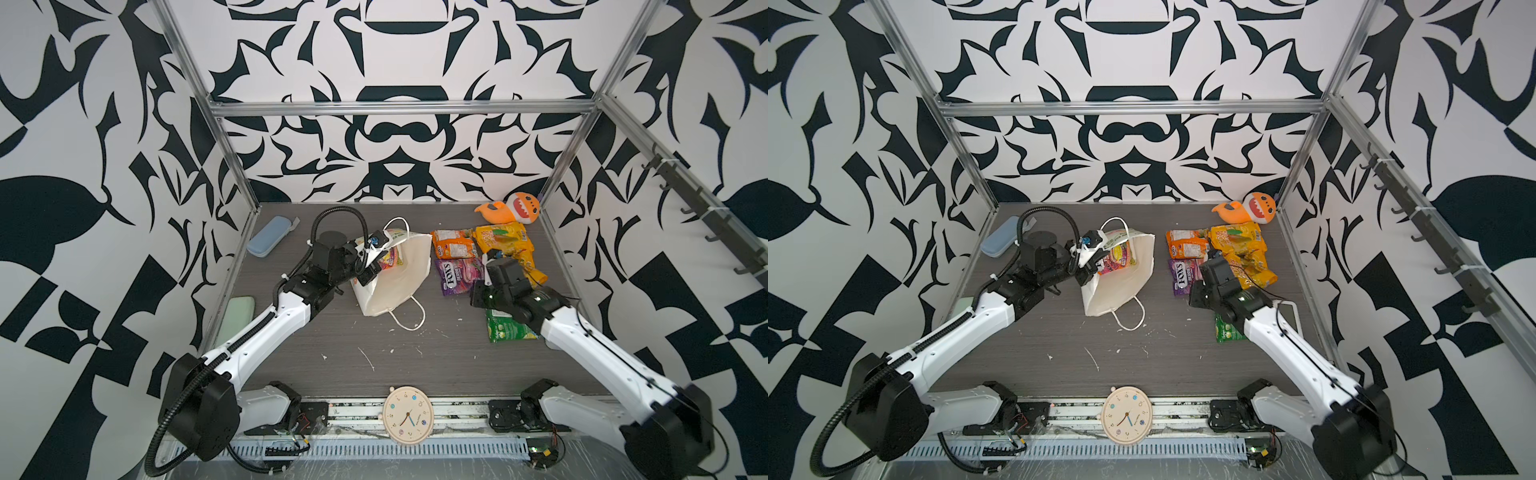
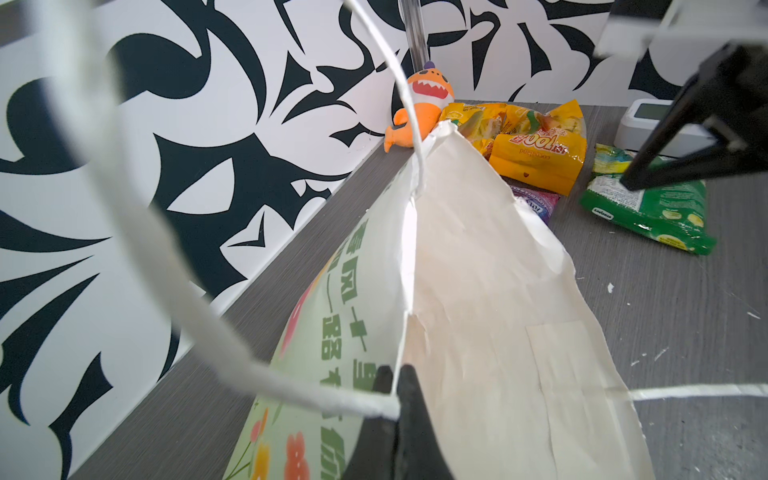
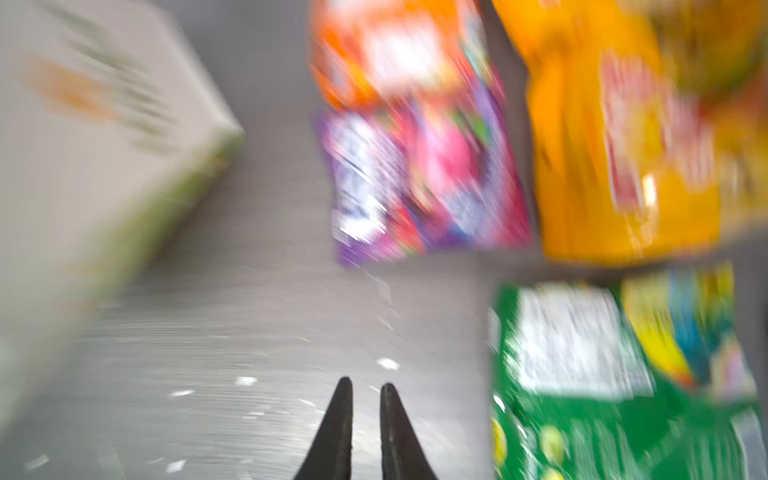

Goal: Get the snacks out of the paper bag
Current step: 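Open the right gripper and release the green packet on the table, then move the right gripper back over the paper bag opening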

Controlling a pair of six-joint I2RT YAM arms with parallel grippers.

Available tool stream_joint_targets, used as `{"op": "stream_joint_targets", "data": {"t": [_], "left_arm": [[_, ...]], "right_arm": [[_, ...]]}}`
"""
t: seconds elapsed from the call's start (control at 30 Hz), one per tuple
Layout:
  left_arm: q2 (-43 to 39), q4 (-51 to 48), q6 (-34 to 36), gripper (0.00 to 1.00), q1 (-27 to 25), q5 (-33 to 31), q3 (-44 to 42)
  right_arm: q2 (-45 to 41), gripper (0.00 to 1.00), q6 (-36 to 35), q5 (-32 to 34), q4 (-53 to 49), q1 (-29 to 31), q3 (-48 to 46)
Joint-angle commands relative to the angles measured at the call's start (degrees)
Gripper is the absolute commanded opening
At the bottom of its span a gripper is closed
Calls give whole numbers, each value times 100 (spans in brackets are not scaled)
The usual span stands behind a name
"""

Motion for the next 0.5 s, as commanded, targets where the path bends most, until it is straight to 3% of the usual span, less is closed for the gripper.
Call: {"op": "stream_joint_targets", "data": {"t": [0.0,0.03,0.2,0.33,0.47], "left_arm": [[-7,-89,8,0,0,49,171],[1,-76,-5,0,3,48,180],[71,-86,-80,0,0,76,247],[106,-192,-80,0,0,73,330],[105,-210,-81,0,0,57,371]], "right_arm": [[-218,5,-620,-715,1282,426,247],[-166,0,-772,-783,1530,663,276],[650,0,-1304,-555,2187,1801,529],[1527,0,-1471,-390,2672,2294,747],[2298,0,-1357,-246,2893,2354,1097]]}}
